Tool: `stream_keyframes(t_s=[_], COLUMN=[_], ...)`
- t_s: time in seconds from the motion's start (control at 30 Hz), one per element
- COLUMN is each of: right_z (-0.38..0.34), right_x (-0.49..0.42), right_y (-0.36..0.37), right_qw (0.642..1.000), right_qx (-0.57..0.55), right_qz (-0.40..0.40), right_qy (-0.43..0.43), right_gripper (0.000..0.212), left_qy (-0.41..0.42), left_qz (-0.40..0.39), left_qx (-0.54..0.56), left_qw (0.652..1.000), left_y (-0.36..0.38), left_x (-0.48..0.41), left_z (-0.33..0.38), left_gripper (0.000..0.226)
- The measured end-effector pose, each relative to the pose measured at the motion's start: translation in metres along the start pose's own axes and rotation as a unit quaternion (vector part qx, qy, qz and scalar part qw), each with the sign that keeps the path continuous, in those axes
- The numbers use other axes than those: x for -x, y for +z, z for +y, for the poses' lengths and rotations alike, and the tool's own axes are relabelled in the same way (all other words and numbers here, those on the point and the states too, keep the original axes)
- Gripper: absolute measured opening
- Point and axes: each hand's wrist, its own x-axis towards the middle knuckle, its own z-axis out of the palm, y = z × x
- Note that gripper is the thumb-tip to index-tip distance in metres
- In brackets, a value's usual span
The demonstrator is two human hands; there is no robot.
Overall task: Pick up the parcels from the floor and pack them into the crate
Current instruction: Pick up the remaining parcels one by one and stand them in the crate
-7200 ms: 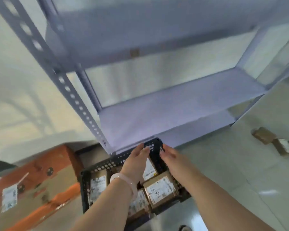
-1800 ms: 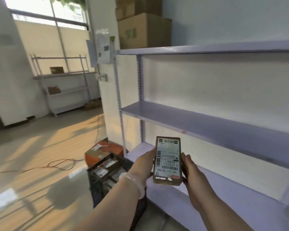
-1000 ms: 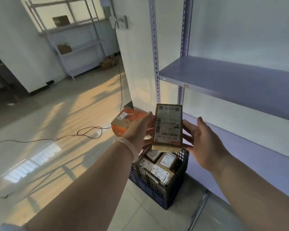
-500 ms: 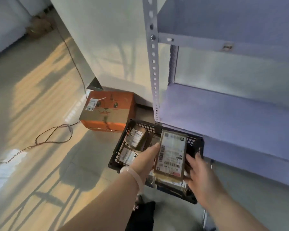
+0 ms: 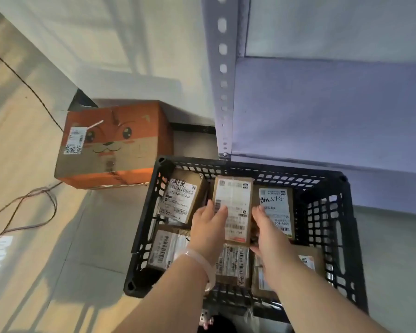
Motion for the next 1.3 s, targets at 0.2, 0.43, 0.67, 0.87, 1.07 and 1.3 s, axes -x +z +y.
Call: stream_keyframes(t_s=[0.2,0.43,0.67,0.87,1.07,1.3], right_z=[0.011,0.01,-0.037,-0.102,-0.124,-0.104], right_x=[-0.041,-0.041,0.027,0.162,0.336,0.512], right_y=[0.013,0.006,-0.033,-0.081,-0.155,-0.28], right_qw=[0.999,0.999,0.996,0.984,0.947,0.873], right_qx=[0.022,-0.001,-0.084,-0.11,-0.181,-0.26], right_qz=[-0.028,-0.039,0.024,0.106,0.221,0.322], right_qy=[0.008,0.016,-0.028,-0.088,-0.146,-0.256], right_gripper=[0.046,0.035,0.05,0.039,0.055,0.056], left_qy=[-0.035,-0.001,0.009,0.076,0.178,0.209], left_qz=[-0.02,-0.01,-0.005,-0.111,-0.243,-0.405], left_qx=[-0.007,-0.023,0.011,-0.004,-0.044,-0.159], left_qw=[0.999,1.0,1.0,0.991,0.952,0.876], left_y=[-0.002,0.0,0.004,0.015,0.054,0.149], left_x=[-0.031,-0.035,0.033,0.136,0.288,0.457], left_z=[-0.011,-0.009,0.041,0.136,0.224,0.277], left_gripper=[0.061,0.056,0.054,0.047,0.047,0.053])
